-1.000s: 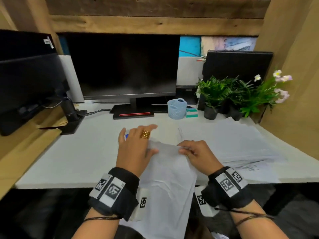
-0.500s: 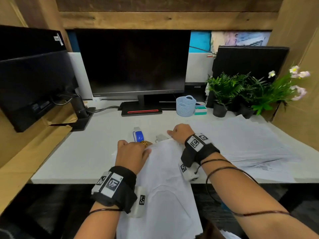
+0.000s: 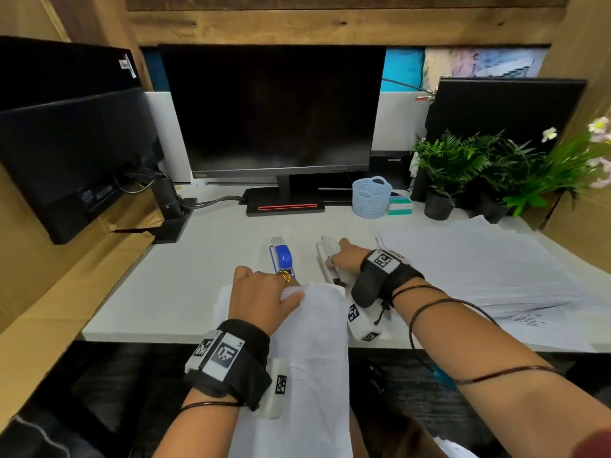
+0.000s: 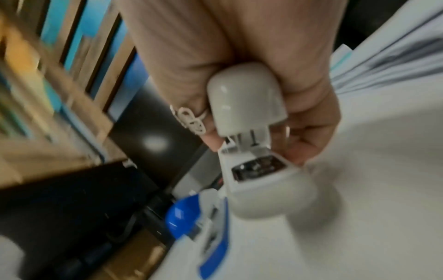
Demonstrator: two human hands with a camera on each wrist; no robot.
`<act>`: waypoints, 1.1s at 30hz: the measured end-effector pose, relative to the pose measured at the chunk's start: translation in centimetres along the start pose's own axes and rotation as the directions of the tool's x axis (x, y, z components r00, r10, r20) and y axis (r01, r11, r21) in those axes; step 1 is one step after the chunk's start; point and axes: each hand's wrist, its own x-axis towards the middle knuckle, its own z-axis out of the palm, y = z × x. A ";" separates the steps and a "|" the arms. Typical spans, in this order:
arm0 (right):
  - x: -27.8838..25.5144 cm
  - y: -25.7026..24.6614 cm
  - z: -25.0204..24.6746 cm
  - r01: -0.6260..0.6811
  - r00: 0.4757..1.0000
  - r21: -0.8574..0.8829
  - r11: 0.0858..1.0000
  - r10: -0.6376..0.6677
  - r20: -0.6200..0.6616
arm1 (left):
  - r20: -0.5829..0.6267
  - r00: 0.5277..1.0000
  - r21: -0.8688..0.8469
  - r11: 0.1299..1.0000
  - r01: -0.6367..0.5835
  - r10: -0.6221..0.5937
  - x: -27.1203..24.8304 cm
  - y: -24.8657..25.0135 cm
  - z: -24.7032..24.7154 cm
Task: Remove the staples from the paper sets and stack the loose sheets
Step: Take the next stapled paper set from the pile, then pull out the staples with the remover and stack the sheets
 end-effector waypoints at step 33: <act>-10.9 2.3 0.5 0.655 0.657 0.647 0.391 0.128 -0.743 | -0.278 0.923 0.022 0.963 -0.269 0.265 0.1 7.5 -2.9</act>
